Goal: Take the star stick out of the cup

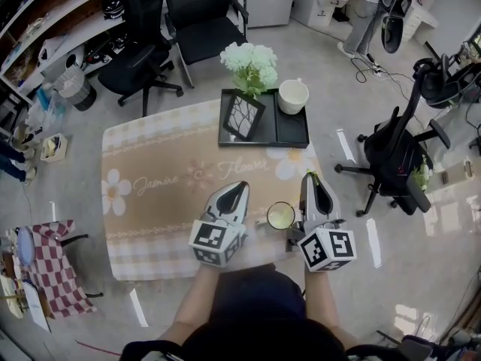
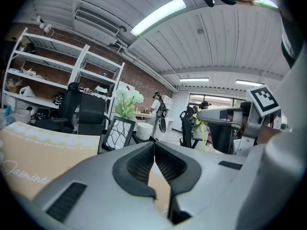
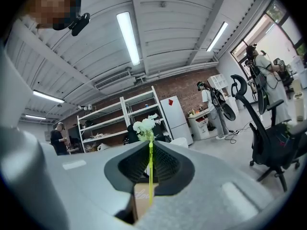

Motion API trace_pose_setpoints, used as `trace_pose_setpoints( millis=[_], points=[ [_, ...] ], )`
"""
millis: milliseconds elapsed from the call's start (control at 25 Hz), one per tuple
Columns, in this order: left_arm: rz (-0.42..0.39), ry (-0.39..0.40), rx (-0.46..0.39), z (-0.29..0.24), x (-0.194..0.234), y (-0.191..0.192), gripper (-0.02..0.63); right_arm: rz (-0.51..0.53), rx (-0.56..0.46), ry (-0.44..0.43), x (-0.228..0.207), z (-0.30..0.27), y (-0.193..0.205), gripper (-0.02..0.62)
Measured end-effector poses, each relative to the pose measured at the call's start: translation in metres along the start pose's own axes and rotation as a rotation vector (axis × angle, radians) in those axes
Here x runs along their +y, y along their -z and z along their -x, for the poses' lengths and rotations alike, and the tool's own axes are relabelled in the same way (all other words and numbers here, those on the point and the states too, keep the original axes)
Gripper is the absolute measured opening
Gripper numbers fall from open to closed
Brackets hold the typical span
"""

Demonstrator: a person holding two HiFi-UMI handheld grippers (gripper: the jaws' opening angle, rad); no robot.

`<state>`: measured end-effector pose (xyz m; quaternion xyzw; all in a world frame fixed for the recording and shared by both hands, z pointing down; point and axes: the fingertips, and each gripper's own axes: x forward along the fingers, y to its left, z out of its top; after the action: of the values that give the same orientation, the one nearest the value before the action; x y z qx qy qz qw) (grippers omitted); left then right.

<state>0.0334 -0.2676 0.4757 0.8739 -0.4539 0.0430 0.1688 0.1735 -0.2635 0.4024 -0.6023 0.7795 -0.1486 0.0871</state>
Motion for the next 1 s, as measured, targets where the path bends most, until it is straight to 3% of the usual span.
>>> trace_pose_setpoints(
  millis=[1000],
  points=[
    [-0.017, 0.038, -0.004, -0.001, -0.015, -0.001, 0.012, -0.044, -0.171, 0.001, 0.0, 0.033, -0.052, 0.017]
  ],
)
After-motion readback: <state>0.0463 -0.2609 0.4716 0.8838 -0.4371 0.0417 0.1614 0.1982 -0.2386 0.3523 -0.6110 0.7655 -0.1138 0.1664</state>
